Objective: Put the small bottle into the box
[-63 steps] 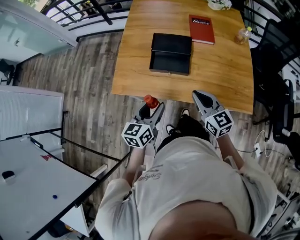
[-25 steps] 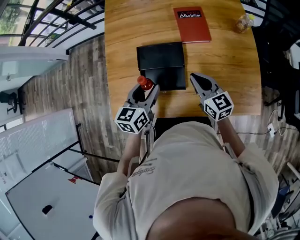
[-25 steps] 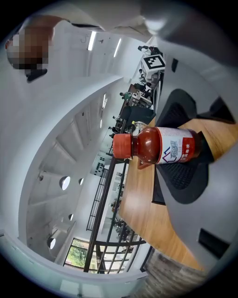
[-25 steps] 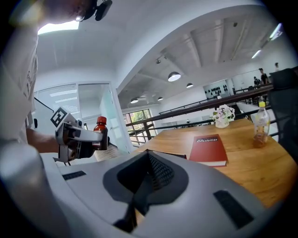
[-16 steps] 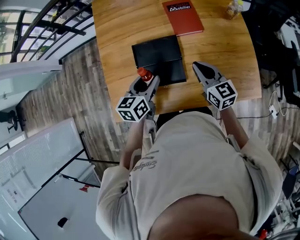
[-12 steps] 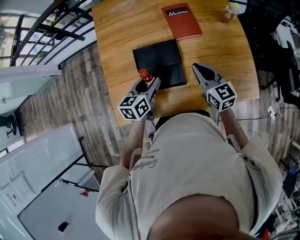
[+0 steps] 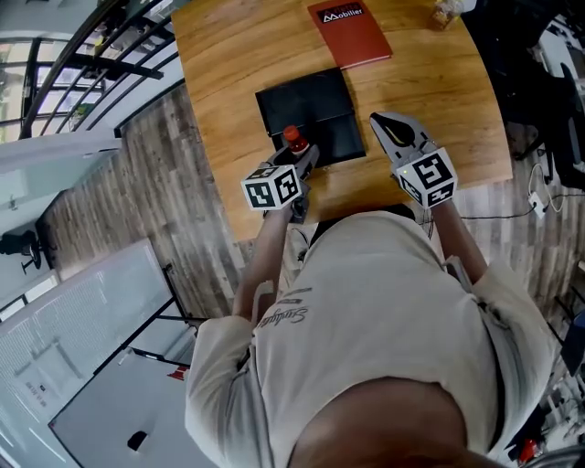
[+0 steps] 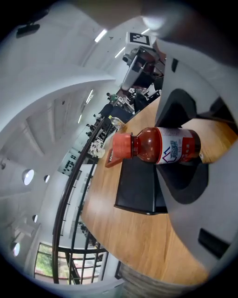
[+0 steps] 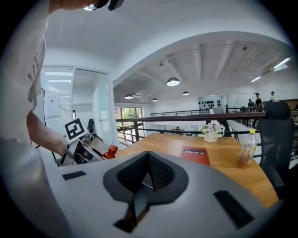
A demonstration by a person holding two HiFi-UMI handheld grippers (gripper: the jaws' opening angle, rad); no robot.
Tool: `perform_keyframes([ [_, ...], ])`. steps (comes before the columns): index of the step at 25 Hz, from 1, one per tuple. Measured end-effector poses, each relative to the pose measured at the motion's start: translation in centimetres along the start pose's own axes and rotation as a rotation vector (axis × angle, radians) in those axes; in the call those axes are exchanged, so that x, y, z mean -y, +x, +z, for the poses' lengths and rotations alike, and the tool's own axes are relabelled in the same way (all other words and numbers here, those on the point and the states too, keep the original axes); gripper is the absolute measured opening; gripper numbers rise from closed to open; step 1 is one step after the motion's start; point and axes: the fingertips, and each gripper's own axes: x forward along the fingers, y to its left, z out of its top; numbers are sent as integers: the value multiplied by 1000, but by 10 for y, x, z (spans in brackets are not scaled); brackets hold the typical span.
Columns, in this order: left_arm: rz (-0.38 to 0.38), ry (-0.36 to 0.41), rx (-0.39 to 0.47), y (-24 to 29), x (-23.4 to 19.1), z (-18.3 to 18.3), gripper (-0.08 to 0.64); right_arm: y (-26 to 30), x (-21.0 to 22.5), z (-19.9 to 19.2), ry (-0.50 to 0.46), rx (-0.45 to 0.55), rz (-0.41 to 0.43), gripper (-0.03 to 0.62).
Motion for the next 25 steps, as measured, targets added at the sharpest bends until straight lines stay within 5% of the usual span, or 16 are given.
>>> perform_keyframes([
  [17,131,-143,-250,50,-51,-61,225,0,15,-20,70,-39,76,-5],
  [25,133,-216,-327,59,-62,-75,225,19,12,-20,74,-38,114,-6],
])
